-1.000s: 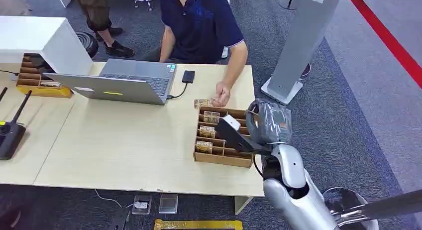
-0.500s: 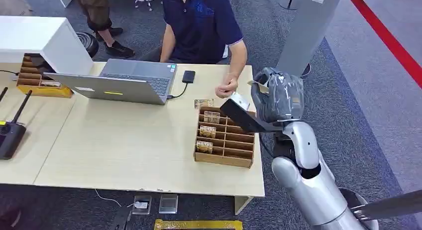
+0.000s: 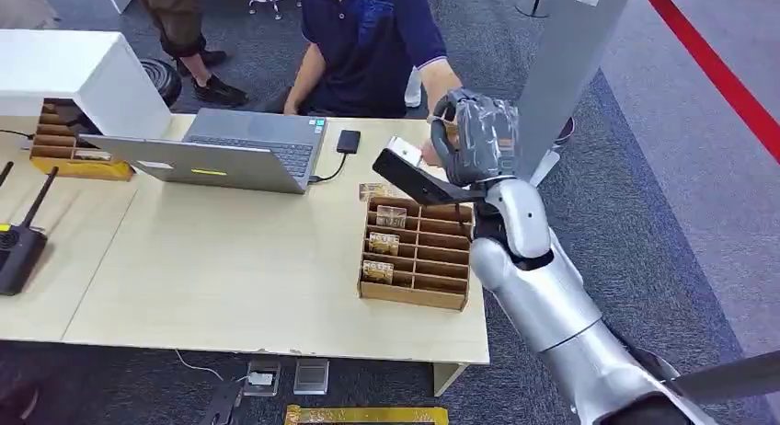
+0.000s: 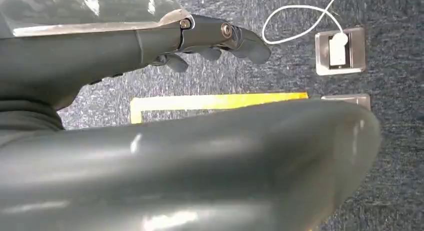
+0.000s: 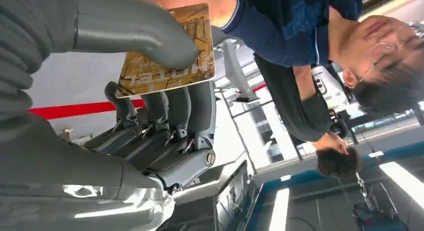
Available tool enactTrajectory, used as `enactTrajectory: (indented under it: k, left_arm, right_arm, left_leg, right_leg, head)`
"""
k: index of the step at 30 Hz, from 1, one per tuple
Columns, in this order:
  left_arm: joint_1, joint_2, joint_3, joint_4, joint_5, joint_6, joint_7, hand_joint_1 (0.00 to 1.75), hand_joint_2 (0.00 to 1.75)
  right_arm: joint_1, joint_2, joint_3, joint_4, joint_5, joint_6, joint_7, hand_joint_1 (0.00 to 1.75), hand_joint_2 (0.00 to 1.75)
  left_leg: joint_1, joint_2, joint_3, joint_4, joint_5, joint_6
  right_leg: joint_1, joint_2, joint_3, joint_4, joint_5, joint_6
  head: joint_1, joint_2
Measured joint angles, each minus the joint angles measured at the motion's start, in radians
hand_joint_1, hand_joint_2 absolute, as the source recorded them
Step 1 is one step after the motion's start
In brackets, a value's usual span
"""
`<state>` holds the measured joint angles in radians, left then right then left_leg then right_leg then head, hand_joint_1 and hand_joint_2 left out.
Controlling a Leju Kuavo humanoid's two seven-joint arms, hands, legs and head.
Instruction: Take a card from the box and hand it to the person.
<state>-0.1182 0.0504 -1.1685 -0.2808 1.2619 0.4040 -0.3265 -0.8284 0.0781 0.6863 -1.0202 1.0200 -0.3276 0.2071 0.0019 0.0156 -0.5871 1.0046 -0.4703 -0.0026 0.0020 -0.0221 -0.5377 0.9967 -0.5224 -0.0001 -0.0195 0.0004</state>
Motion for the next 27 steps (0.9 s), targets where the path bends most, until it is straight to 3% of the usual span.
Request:
enactTrajectory:
  k: [5,8,11,12,22,27]
  left_arm:
    - [0.000,0.005,-0.003,0.000,-0.001,0.009,0.000,0.00,0.00]
    - [0.000,0.008,-0.003,0.000,0.000,0.018,0.003,0.00,0.00]
    - [0.000,0.009,-0.003,0.000,0.002,0.026,0.011,0.00,0.00]
    - [0.000,0.010,-0.003,0.000,0.002,0.027,0.015,0.00,0.00]
    - [0.000,0.014,-0.003,0.000,0.002,0.024,0.019,0.00,0.00]
    - [0.000,0.016,-0.003,0.000,-0.001,0.024,0.019,0.00,0.00]
  right_arm:
    - [-0.040,0.048,0.017,0.133,0.082,-0.038,0.025,1.36,1.75]
    - [-0.048,0.071,0.022,0.194,0.096,-0.039,0.027,1.22,1.75]
    - [-0.049,0.089,0.032,0.242,0.103,-0.034,0.027,0.07,1.75]
    - [-0.049,0.093,0.034,0.253,0.104,-0.031,0.027,0.00,1.75]
    - [-0.049,0.130,0.046,0.347,0.108,0.007,0.027,0.00,1.75]
    - [-0.047,0.134,0.048,0.371,0.043,-0.035,-0.015,0.00,1.75]
  left_leg:
    - [0.000,0.000,0.000,0.000,0.000,0.000]
    - [0.000,0.000,0.000,0.000,0.000,0.000]
    - [0.000,0.000,0.000,0.000,0.000,0.000]
    - [0.000,0.000,0.000,0.000,0.000,0.000]
    - [0.000,0.000,0.000,0.000,0.000,0.000]
    - [0.000,0.000,0.000,0.000,0.000,0.000]
  right_leg:
    - [0.000,0.000,0.000,0.000,0.000,0.000]
    - [0.000,0.000,0.000,0.000,0.000,0.000]
    - [0.000,0.000,0.000,0.000,0.000,0.000]
    - [0.000,0.000,0.000,0.000,0.000,0.000]
    - [0.000,0.000,0.000,0.000,0.000,0.000]
    - [0.000,0.000,-0.001,0.000,0.000,0.000]
  head:
    - [0.001,0.000]
    - [0.001,0.000]
    - [0.001,0.000]
    - [0.001,0.000]
    - [0.001,0.000]
    - [0.001,0.000]
